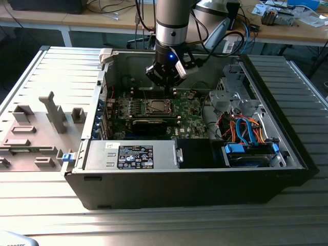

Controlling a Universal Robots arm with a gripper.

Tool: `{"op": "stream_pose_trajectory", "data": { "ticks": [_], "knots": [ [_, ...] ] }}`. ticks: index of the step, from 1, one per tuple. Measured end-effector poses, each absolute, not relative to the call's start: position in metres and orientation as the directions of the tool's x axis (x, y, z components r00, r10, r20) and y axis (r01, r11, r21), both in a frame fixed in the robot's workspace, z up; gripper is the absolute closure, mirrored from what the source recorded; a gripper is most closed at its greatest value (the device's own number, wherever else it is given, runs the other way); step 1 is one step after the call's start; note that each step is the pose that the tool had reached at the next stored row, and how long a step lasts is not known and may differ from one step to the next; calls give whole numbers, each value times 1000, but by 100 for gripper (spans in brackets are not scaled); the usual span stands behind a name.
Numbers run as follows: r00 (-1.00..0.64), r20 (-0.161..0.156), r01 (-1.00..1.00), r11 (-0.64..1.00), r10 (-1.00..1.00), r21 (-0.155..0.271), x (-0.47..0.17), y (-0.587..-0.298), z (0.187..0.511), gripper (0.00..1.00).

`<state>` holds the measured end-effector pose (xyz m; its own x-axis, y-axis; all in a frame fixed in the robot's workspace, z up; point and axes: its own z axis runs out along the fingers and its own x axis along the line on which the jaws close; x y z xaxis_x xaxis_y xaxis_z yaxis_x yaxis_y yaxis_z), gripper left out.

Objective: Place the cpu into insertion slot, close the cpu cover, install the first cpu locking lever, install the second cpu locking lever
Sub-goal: 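Install the first cpu locking lever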

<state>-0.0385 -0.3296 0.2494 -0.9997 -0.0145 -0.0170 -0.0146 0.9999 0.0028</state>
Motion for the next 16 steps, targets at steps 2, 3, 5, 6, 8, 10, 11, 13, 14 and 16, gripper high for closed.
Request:
{"op": "stream_pose_trajectory", "data": {
  "ticks": [2,3,5,6,8,10,11,13,14,16],
  "knots": [
    [-1000,-17,-15,1000,-14,3,-40,-330,249,89],
    [-1000,-17,-15,1000,-15,3,-40,-330,249,89],
    [-1000,-17,-15,1000,-14,3,-40,-330,249,89],
    [-1000,-17,-15,1000,-14,3,-40,-330,249,89],
    [-1000,-17,-14,1000,-14,3,-41,-330,249,89],
    [-1000,-17,-15,1000,-15,3,-41,-330,249,89],
    [-1000,-17,-15,1000,-14,3,-43,-330,249,89],
    [-1000,-17,-15,1000,-14,3,-43,-330,249,89],
    [-1000,-17,-15,1000,-14,3,-43,-330,249,89],
    [-1000,-17,-15,1000,-14,3,-43,-330,249,89]
  ]
}}
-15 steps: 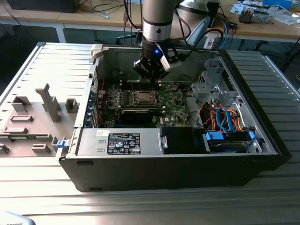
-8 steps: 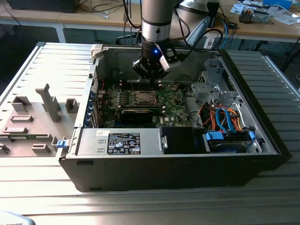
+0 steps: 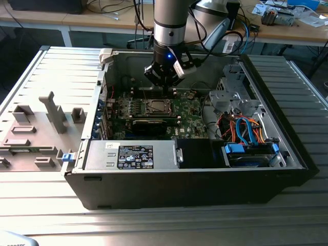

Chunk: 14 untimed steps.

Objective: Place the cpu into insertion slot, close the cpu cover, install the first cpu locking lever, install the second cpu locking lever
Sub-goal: 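Install the first cpu locking lever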

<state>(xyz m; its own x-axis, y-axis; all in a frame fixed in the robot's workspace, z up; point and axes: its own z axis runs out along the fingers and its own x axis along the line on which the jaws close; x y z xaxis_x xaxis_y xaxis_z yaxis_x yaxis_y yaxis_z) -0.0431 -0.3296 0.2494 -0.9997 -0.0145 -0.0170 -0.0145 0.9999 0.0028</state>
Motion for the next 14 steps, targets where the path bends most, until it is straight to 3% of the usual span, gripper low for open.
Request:
{"op": "stream_pose_trajectory", "data": {
  "ticks": [14],
  "knots": [
    [-1000,-18,-15,1000,-14,3,-51,-329,250,89]
  ]
}}
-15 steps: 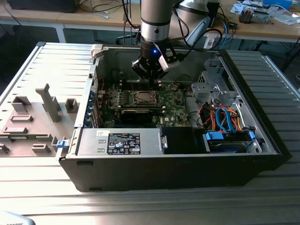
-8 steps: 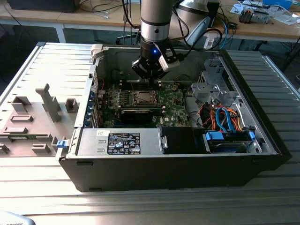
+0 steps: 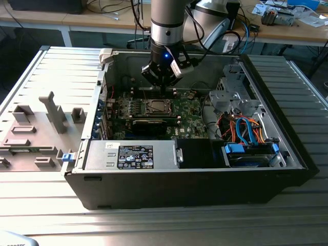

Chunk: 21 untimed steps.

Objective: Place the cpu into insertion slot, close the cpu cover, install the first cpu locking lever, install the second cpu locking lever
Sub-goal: 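Install the first cpu locking lever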

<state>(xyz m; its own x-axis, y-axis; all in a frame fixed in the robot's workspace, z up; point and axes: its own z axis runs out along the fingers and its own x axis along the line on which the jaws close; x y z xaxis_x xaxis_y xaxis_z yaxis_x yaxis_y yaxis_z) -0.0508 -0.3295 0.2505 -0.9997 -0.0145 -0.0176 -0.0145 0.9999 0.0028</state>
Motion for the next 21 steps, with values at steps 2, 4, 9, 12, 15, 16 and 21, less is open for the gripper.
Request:
{"op": "stream_pose_trajectory", "data": {
  "ticks": [2,4,9,12,15,16,21],
  "knots": [
    [-1000,-18,-14,1000,-14,3,-52,-329,250,89],
    [-1000,-18,-15,1000,-14,3,-53,-329,250,89],
    [-1000,-18,-15,1000,-15,3,-57,-329,250,89],
    [-1000,-18,-15,1000,-15,3,-58,-329,250,89],
    [-1000,-18,-15,1000,-15,3,-59,-329,250,89],
    [-1000,-18,-15,1000,-15,3,-60,-329,250,89],
    [-1000,-18,-15,1000,-14,3,-62,-329,250,89]
  ]
}}
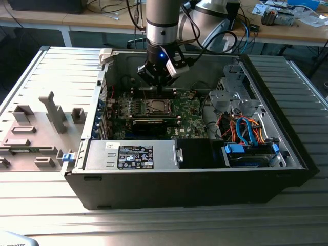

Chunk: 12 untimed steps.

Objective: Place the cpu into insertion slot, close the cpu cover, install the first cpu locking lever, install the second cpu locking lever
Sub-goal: 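Install the first cpu locking lever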

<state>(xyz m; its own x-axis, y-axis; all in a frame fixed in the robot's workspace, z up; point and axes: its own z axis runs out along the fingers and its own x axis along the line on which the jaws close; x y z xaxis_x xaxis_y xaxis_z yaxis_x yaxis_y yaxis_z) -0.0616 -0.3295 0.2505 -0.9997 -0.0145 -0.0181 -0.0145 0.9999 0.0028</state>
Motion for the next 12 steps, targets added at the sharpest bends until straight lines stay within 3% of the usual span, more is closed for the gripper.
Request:
{"op": "stream_pose_trajectory", "data": {
  "ticks": [12],
  "knots": [
    [-1000,-18,-15,1000,-15,3,-65,-329,250,89]
  ]
}}
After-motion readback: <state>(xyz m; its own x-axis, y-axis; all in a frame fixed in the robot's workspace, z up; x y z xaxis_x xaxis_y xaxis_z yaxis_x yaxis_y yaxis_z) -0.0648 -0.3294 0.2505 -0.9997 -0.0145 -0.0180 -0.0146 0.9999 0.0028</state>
